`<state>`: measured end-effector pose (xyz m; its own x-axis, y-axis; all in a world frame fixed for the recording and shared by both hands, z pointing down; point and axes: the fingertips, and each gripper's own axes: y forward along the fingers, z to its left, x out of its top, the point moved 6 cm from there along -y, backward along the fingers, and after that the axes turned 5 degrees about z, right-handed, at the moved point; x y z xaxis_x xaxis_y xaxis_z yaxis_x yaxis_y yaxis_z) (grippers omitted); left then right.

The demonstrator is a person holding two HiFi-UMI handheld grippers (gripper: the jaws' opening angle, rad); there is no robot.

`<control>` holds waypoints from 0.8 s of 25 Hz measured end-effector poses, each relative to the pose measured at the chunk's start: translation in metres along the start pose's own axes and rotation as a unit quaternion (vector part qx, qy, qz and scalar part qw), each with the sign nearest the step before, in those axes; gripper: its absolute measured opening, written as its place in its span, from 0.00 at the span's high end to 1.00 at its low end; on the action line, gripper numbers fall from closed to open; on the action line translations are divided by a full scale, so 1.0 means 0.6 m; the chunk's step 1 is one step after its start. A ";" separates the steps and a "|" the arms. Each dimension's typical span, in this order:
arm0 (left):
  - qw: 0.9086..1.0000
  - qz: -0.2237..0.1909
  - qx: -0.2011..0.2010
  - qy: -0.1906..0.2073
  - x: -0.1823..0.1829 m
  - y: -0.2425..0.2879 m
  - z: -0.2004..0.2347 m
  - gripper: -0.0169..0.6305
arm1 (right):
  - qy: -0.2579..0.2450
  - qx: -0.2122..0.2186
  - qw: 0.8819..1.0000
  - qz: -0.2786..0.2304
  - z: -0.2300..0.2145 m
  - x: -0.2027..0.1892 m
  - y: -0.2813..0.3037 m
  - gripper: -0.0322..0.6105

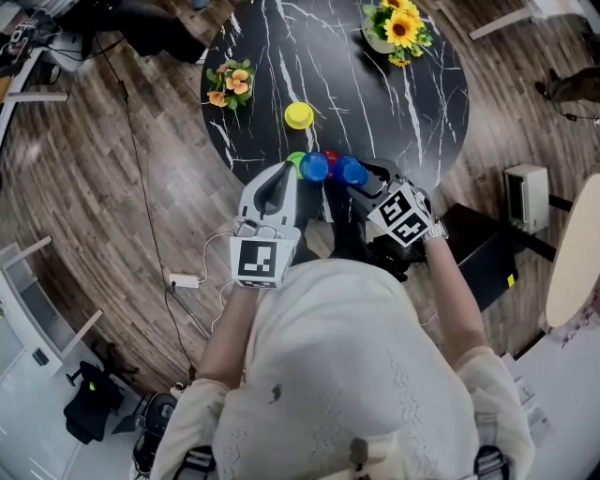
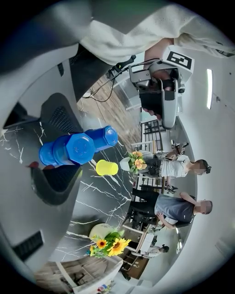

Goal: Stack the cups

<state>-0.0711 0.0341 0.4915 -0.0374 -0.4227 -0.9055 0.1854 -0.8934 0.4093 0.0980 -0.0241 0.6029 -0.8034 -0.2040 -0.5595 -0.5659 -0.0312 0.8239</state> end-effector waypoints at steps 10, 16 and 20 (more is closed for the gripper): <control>1.000 0.004 -0.003 -0.001 -0.004 0.004 -0.001 0.94 | -0.010 -0.002 1.000 -0.001 0.003 0.001 0.003 0.60; 1.000 0.007 -0.002 0.000 -0.008 0.006 0.001 0.94 | -0.009 0.004 1.000 -0.010 0.004 0.002 0.000 0.56; 1.000 0.008 -0.003 0.001 -0.009 0.010 0.001 0.94 | 0.001 0.013 1.000 -0.017 0.004 0.003 -0.003 0.54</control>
<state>-0.0706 0.0307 0.4992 -0.0332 -0.4369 -0.8989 0.1927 -0.8853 0.4232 0.0973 -0.0219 0.6001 -0.7835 -0.2054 -0.5864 -0.5969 -0.0131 0.8022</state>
